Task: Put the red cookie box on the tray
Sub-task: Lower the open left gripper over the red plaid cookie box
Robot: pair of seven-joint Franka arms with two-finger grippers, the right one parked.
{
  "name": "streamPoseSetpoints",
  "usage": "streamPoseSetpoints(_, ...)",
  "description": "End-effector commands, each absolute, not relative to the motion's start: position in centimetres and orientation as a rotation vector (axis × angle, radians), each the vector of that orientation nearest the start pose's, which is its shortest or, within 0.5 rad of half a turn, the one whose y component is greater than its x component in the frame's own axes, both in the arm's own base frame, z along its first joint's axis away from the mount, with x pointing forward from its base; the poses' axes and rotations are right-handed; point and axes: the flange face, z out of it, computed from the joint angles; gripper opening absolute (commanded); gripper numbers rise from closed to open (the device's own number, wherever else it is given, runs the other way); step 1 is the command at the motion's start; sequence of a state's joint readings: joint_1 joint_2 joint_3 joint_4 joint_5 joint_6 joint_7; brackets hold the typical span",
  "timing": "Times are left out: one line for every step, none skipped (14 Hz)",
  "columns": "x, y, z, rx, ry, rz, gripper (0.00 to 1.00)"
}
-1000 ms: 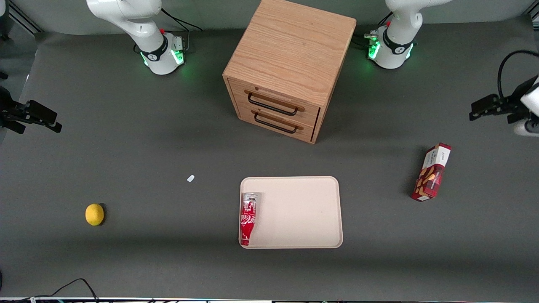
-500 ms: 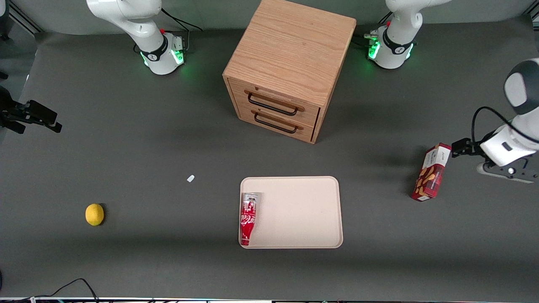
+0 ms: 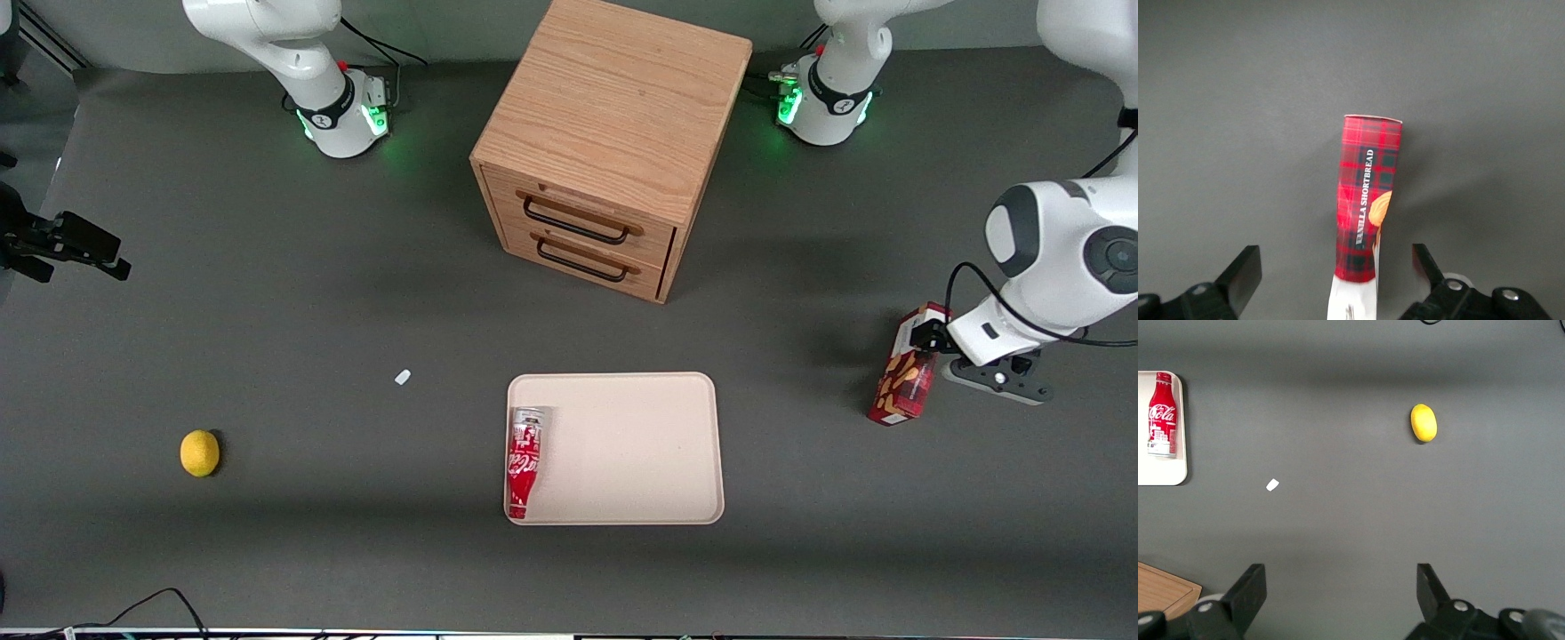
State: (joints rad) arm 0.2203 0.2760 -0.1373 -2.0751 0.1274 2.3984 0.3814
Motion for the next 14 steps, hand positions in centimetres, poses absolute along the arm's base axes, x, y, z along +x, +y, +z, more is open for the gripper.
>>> streamPoseSetpoints(58.2, 5.0, 27.6, -3.001, 0.67, -0.081, 1.0)
streamPoseSetpoints(57.9, 4.8, 26.6, -3.006, 0.676, -0.067, 1.0)
streamPoseSetpoints(57.8, 4.7, 26.0, -3.008, 0.682, -0.059, 1.0)
streamPoseSetpoints(57.4, 4.6, 25.2, -3.014, 0.682, -0.042, 1.0)
streamPoseSetpoints(57.4, 4.6, 24.7, -3.016, 0.686, -0.041, 1.0)
streamPoseSetpoints(57.2, 4.6, 24.2, -3.019, 0.685, -0.037, 1.0)
streamPoseSetpoints(57.1, 4.8, 24.0, -3.02, 0.679, -0.032, 1.0)
streamPoseSetpoints(57.1, 5.1, 23.9, -3.021, 0.672, -0.029, 1.0)
streamPoseSetpoints(57.0, 5.1, 23.7, -3.022, 0.673, -0.024, 0.92)
streamPoseSetpoints(57.0, 5.1, 23.6, -3.022, 0.673, -0.022, 0.77)
streamPoseSetpoints(57.0, 5.1, 23.4, -3.024, 0.675, -0.015, 0.68)
streamPoseSetpoints(57.0, 5.1, 23.2, -3.027, 0.672, -0.011, 0.56)
streamPoseSetpoints(57.0, 5.0, 23.1, -3.027, 0.674, -0.009, 0.46)
streamPoseSetpoints(57.0, 5.0, 23.0, -3.027, 0.672, -0.009, 0.37)
